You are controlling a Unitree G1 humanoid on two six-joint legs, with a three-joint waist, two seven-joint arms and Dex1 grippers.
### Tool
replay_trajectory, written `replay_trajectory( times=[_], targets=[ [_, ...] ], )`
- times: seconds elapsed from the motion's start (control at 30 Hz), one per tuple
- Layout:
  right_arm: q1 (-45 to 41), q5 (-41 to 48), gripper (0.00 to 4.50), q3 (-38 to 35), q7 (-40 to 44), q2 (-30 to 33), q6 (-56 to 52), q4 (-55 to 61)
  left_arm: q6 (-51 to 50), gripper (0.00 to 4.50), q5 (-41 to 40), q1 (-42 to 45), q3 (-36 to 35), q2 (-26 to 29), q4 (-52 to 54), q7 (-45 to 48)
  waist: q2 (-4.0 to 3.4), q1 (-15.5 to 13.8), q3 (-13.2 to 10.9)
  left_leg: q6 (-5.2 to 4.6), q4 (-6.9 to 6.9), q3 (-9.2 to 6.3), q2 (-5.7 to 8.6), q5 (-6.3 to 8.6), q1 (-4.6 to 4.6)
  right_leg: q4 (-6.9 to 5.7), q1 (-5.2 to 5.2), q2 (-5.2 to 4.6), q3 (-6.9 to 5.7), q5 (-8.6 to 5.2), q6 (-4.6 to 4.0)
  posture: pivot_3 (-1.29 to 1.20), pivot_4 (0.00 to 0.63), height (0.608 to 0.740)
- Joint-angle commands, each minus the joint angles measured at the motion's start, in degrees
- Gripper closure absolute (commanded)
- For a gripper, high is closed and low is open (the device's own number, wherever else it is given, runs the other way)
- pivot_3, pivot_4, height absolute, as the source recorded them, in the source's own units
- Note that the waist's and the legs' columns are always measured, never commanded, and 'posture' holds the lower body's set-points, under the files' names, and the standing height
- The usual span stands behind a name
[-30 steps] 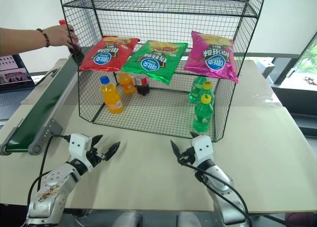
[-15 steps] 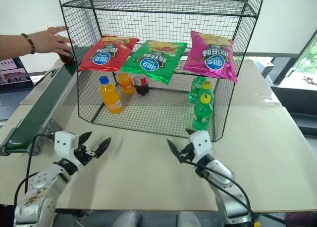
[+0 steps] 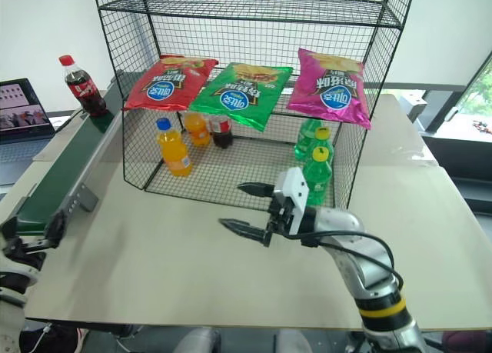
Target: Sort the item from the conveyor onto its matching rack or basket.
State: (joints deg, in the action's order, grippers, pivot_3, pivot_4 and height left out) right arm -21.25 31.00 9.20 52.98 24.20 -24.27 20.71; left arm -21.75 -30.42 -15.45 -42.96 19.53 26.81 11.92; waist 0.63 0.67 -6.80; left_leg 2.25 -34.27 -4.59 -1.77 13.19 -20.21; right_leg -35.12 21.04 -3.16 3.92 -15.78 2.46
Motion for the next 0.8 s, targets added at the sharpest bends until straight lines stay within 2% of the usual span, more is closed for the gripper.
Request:
replay_trajectory(
  times=[0.03, 0.27, 0.8],
  targets=[
    [-5.3, 3.0, 0.0, 0.0, 3.9, -0.6, 0.2, -0.3, 0.7, 0.03, -2.1, 1.6, -3.1, 1.6, -0.3, -1.0, 0.1, 0.0, 0.0, 0.0, -0.01, 0.0, 0.0, 0.0, 0.0, 0.0, 0.0, 0.0, 0.0, 0.0, 0.0, 0.0, 0.15, 0.738],
    [-12.4, 3.8, 0.0, 0.0, 5.1, -4.7, 1.4, -3.3, 0.9, 0.03, -5.0, 2.9, -7.3, 7.9, -6.1, 2.3, 0.13, 0.4, 0.0, 0.0, 0.08, 0.01, -0.05, 0.0, 0.01, -0.06, 0.08, 0.03, 0.0, 0.04, -0.07, 0.0, 0.15, 0.738],
    [-15.9, 4.5, 0.0, 0.3, 3.5, -6.2, 0.1, -1.1, 1.6, 0.03, -2.9, 8.7, -5.9, 16.2, -18.0, 7.3, 0.09, 0.4, 0.0, 0.01, 0.19, 0.02, -0.06, 0.0, 0.0, -0.08, 0.17, 0.02, 0.0, 0.05, -0.09, 0.0, 0.15, 0.738]
  ],
)
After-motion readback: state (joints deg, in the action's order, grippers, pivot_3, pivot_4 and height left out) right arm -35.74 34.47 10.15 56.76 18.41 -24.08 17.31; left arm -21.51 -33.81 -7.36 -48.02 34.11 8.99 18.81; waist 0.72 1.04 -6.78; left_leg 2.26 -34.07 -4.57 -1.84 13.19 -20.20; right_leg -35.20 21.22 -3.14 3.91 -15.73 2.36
